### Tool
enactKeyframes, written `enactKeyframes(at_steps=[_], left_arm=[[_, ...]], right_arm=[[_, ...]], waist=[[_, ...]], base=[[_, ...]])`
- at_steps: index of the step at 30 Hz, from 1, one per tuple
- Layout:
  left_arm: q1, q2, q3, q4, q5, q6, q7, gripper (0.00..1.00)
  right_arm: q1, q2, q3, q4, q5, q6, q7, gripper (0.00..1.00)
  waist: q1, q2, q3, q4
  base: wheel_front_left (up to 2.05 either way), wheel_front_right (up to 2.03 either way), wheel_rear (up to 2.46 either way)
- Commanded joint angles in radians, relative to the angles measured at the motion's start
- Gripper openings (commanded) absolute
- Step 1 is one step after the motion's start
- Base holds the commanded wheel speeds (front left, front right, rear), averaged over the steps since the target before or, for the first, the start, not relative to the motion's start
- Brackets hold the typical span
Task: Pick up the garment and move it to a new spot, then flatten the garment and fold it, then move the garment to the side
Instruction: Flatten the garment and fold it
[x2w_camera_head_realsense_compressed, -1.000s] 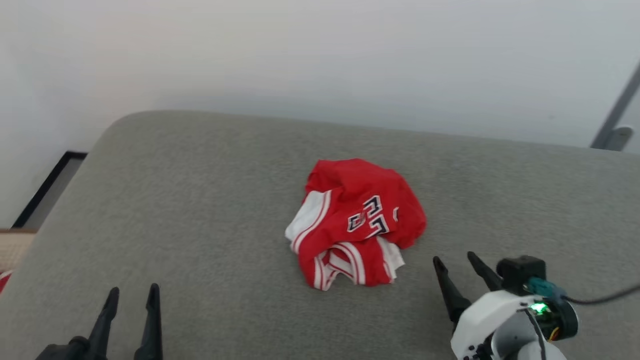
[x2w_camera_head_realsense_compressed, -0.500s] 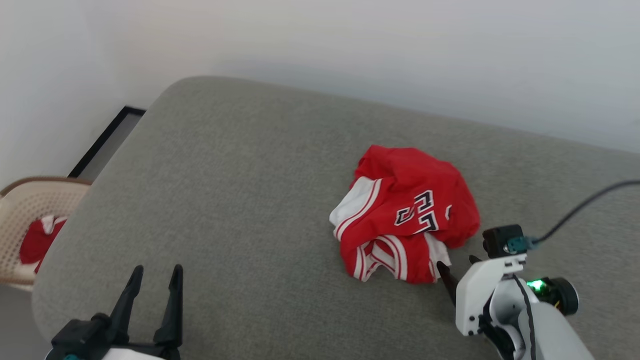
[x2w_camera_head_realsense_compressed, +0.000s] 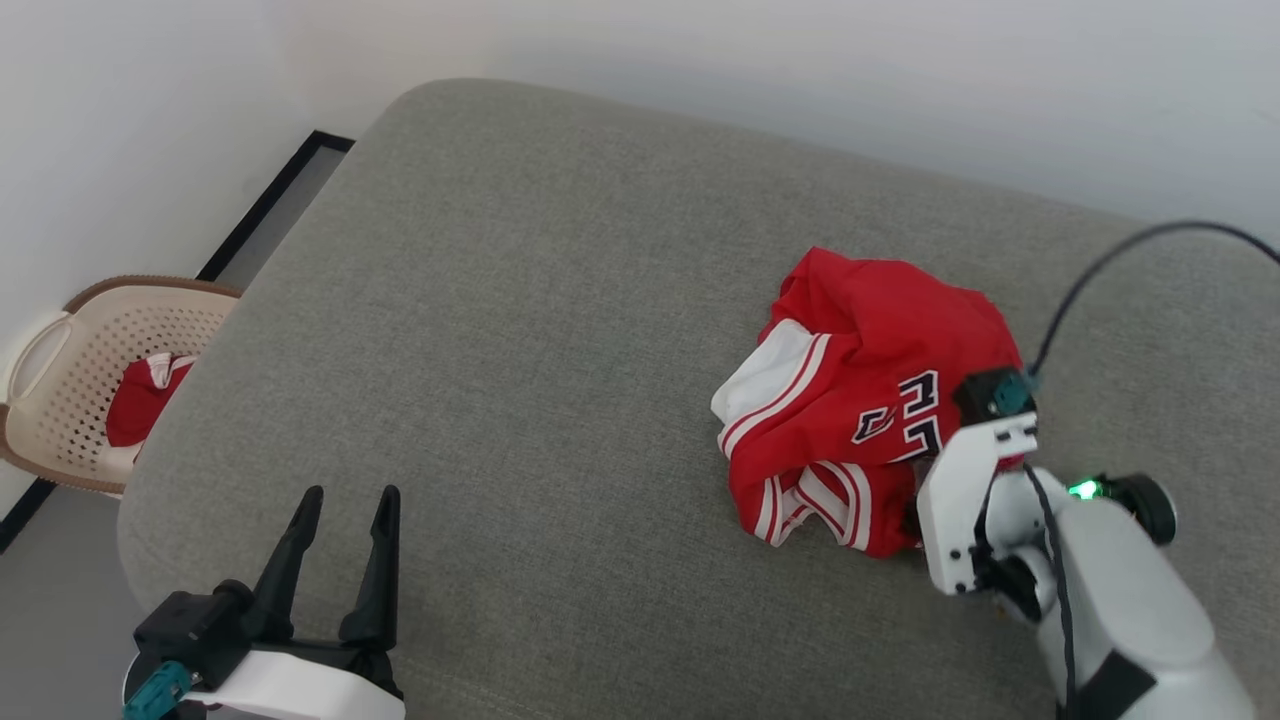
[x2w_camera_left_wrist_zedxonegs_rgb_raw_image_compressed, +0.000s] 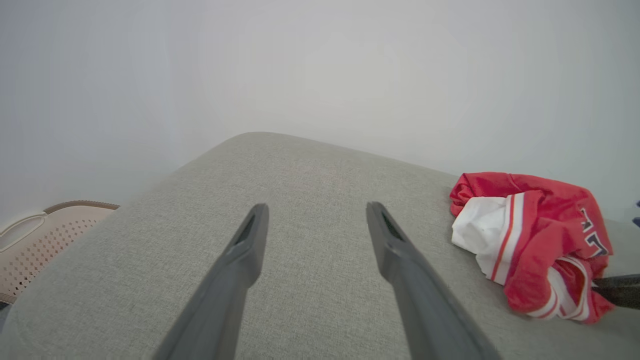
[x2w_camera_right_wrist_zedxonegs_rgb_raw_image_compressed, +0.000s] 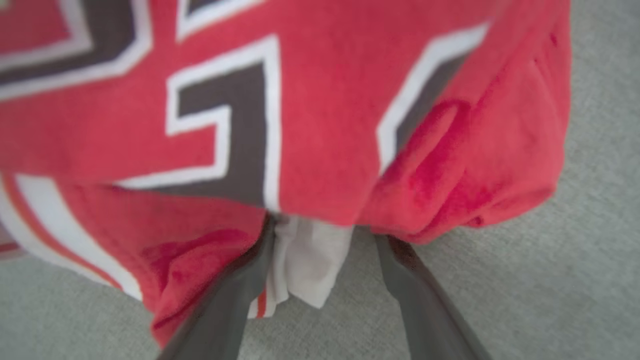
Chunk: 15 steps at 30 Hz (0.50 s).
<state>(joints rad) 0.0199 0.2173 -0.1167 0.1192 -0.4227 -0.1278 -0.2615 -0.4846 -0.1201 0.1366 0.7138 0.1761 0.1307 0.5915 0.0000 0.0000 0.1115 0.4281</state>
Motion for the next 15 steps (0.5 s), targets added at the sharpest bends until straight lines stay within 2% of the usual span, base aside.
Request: enactKeyframes(at_steps=[1, 2, 9, 15], left_arm=[[-0.016, -0.004, 0.001, 0.002, -0.008, -0.003, -0.005, 1.00], [-0.019, -0.004, 0.002, 0.004, -0.008, -0.003, -0.005, 1.00], [-0.016, -0.006, 0.019, 0.009, -0.011, -0.003, -0.005, 1.00], [0.008, -0.003, 0.051, -0.005, -0.006, -0.003, -0.005, 1.00]], right_arm=[[0.023, 0.002, 0.019, 0.051, -0.003, 0.000, 0.047, 0.07], [0.011, 0.001, 0.024, 0.057, -0.002, 0.000, 0.063, 0.00], [-0.063, -0.001, 0.027, 0.021, 0.040, 0.000, 0.093, 0.00], [-0.043, -0.042, 0.042, -0.112, 0.114, 0.000, 0.141, 0.00]], waist=[[0.0000, 0.0000, 0.006, 0.003], [0.0000, 0.0000, 0.007, 0.003], [0.0000, 0.0000, 0.007, -0.020], [0.0000, 0.0000, -0.010, -0.066]], base=[[0.00, 0.00, 0.00], [0.00, 0.00, 0.00], [0.00, 0.00, 0.00], [0.00, 0.00, 0.00]])
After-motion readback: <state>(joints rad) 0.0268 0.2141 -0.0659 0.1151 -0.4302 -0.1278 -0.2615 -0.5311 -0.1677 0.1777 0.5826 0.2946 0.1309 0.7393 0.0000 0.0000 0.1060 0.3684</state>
